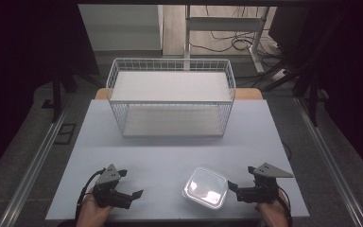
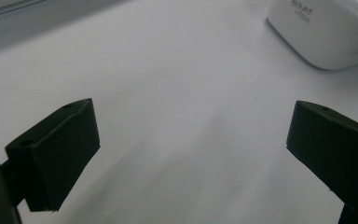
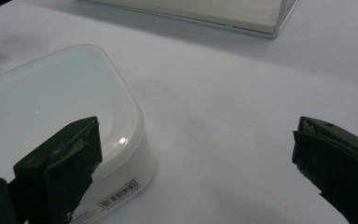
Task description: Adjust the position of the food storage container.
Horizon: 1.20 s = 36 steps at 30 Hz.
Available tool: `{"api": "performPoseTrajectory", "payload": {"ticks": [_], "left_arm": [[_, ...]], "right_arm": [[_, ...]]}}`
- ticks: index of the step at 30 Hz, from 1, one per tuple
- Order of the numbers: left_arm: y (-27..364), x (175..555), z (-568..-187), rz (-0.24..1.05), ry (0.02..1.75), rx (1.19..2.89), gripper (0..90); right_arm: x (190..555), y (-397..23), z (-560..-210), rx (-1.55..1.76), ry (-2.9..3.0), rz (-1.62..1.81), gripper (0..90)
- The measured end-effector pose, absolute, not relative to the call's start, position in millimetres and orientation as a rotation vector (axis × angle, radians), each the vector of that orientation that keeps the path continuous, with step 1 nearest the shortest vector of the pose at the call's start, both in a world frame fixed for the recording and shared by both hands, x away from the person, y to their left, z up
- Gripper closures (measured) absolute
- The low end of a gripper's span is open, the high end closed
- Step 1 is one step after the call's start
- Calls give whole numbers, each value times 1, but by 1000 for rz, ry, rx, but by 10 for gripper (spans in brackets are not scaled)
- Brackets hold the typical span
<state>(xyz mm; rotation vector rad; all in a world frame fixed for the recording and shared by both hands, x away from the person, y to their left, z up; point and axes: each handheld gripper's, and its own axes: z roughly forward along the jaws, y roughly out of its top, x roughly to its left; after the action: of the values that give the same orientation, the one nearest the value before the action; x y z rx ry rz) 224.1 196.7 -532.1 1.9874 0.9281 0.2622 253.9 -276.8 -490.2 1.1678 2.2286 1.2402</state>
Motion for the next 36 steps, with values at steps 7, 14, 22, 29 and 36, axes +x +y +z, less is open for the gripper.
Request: {"api": "performPoseTrajectory", "payload": {"ticks": [7, 14, 22, 29, 36], "left_arm": [[197, 225, -533, 274, 921, 1990, 21], [198, 227, -534, 226, 964, 1987, 29], [190, 226, -530, 242, 935, 2007, 30], [171, 229, -525, 143, 896, 1994, 105], [134, 239, -516, 122, 810, 2059, 394]], "right_arm": [[254, -280, -492, 1188, 2197, 1240, 5], [256, -282, -497, 1247, 2222, 1196, 3], [250, -277, -494, 1226, 2203, 1111, 0], [243, -275, -492, 1238, 2224, 1056, 0], [235, -273, -491, 1314, 2306, 1030, 125]]}}
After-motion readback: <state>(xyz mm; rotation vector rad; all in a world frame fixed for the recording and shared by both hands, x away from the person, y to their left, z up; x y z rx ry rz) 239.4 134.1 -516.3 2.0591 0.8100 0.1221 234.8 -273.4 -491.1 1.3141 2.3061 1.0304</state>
